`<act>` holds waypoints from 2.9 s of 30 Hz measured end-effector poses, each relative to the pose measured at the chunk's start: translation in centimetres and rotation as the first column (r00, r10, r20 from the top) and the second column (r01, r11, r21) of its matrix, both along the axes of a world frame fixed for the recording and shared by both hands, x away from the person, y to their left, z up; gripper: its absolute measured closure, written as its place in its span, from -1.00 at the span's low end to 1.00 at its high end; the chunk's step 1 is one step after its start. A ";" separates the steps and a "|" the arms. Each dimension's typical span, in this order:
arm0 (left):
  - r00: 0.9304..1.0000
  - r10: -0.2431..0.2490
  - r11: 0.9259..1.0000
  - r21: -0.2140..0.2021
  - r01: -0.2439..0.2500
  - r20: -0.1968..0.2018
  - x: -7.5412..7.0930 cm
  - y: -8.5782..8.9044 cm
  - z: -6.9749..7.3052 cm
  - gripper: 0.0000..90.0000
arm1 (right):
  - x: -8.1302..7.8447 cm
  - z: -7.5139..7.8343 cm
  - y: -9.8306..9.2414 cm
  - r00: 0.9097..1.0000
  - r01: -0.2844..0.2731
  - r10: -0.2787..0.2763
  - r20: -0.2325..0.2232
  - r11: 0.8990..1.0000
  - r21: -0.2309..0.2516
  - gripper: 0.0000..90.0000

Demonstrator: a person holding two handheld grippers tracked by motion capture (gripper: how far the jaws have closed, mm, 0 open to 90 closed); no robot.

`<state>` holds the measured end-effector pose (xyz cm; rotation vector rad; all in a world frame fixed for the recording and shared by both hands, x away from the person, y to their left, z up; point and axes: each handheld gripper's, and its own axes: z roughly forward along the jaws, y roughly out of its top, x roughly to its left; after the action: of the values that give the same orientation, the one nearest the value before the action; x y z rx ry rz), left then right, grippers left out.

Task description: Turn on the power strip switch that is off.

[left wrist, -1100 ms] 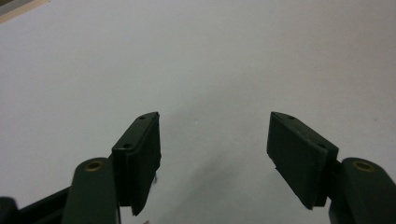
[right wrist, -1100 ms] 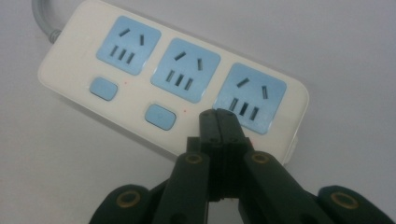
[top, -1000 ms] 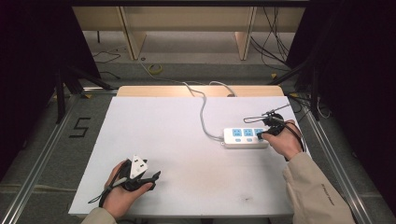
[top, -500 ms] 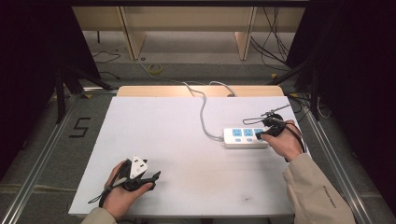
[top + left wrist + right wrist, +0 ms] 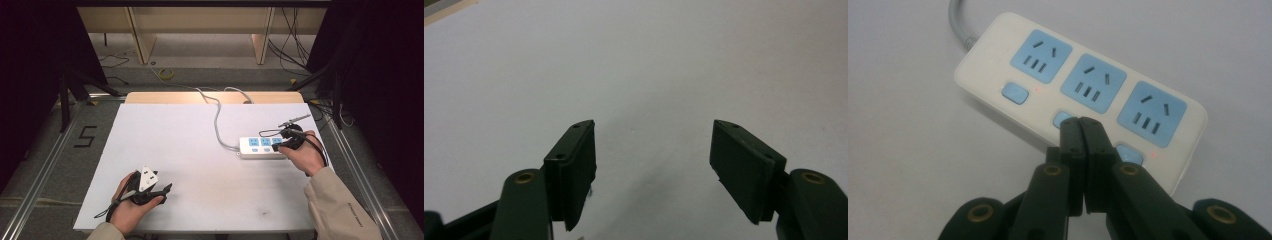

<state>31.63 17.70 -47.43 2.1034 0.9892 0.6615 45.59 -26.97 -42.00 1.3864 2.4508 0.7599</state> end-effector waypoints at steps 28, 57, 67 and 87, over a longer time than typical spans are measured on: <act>1.000 -0.009 1.000 0.001 0.009 -0.005 -0.2 -0.2 0.0 -0.23 | -3.1 -0.2 1.3 0.993 -0.112 0.111 0.029 0.993 0.032 0.90; 1.000 -0.027 1.000 0.006 0.027 -0.011 -0.4 -0.4 -0.1 -0.23 | -5.5 -1.3 1.5 0.981 -0.187 0.182 0.063 0.980 0.071 0.70; 0.999 -0.034 0.999 0.005 0.034 -0.019 -0.5 -0.5 -0.2 -0.24 | -6.4 -2.1 1.0 0.979 -0.196 0.190 0.074 0.977 0.089 0.58; 0.999 -0.046 0.999 0.003 0.046 -0.028 -0.7 -0.2 -0.3 -0.25 | -9.1 -4.1 -0.2 0.965 -0.236 0.216 0.151 0.963 0.131 0.17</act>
<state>30.91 17.49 -47.76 2.1380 0.9528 0.6129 36.46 -27.15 -46.05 1.0690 2.5154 1.0697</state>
